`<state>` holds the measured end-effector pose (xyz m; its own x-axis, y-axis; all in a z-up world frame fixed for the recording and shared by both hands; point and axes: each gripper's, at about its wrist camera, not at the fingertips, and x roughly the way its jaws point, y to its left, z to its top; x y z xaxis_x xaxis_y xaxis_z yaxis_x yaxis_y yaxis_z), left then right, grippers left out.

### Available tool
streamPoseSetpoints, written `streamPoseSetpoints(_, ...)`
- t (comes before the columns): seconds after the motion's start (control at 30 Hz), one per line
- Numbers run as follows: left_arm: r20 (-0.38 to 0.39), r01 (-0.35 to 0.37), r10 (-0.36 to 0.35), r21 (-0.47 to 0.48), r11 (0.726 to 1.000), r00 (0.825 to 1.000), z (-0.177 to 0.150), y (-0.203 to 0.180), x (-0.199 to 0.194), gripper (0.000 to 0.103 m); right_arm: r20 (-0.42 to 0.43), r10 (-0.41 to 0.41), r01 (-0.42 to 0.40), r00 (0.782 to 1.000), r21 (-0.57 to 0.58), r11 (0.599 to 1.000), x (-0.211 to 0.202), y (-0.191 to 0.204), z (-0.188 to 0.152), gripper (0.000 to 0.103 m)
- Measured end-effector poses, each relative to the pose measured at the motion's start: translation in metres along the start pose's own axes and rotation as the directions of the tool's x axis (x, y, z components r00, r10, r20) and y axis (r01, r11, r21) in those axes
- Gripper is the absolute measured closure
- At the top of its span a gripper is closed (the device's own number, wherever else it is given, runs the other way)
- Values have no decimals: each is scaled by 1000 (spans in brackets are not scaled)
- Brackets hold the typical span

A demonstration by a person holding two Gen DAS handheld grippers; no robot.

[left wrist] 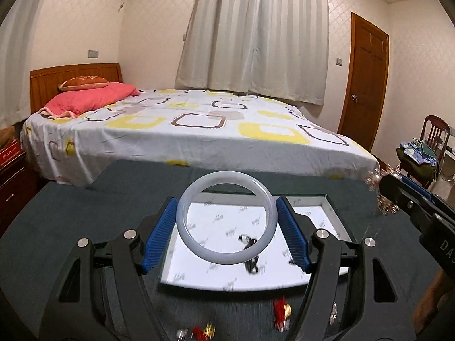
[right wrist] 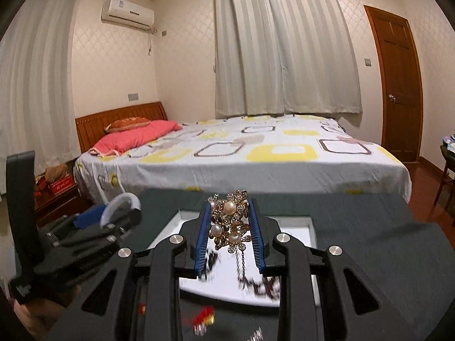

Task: Organize jewelry
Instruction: 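Carry bangle and brooch into the white box and open both tools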

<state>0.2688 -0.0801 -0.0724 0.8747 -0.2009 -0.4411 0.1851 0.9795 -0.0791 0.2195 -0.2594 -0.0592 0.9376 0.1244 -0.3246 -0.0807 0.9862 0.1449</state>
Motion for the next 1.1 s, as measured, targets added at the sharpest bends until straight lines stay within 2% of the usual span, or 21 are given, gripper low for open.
streamPoseSetpoints(0.1, -42, -12, 12, 5, 1000, 999, -3, 0, 29, 34, -37, -1, 2, 999, 23, 1000, 30, -3, -10, 76)
streamPoseSetpoints(0.27, -182, -16, 13, -14, 1000, 983, -23, 9, 88, 34, -136, -19, 24, 991, 39, 999, 76, -9, -34, 76)
streamPoseSetpoints(0.4, -275, -21, 12, -28, 999, 961, -38, 12, 120, 34, -233, -17, 27, 972, 43, 999, 108, -12, -46, 76)
streamPoseSetpoints(0.5, -328, -30, 21, -20, 999, 944, -46, 13, 137, 34, -323, -27, 42, 946, 39, 998, 132, -13, -57, 76)
streamPoseSetpoints(0.6, -367, -31, 16, -34, 999, 930, -53, 17, 145, 34, -373, -29, 49, 927, 43, 998, 142, -14, -65, 76)
streamPoseSetpoints(0.67, -385, -27, 8, -42, 999, 923, -58, 18, 149, 34, -396, -34, 51, 918, 34, 998, 145, -12, -70, 76)
streamPoseSetpoints(0.77, -385, -32, 27, -5, 999, 922, -61, 16, 151, 33, -405, -41, 56, 913, 27, 998, 146, -12, -74, 75)
streamPoseSetpoints(0.9, -378, -28, 20, -17, 999, 926, -60, 16, 150, 32, -398, -38, 65, 917, 54, 996, 143, -17, -77, 54)
streamPoseSetpoints(0.97, -374, -16, 5, -27, 1000, 927, -58, 17, 150, 29, -388, -37, 69, 921, 68, 995, 143, -21, -74, 50)
streamPoseSetpoints(1.1, -360, -8, -2, -27, 1000, 933, -55, 17, 146, 24, -363, -47, 73, 931, 57, 996, 137, -21, -70, 49)
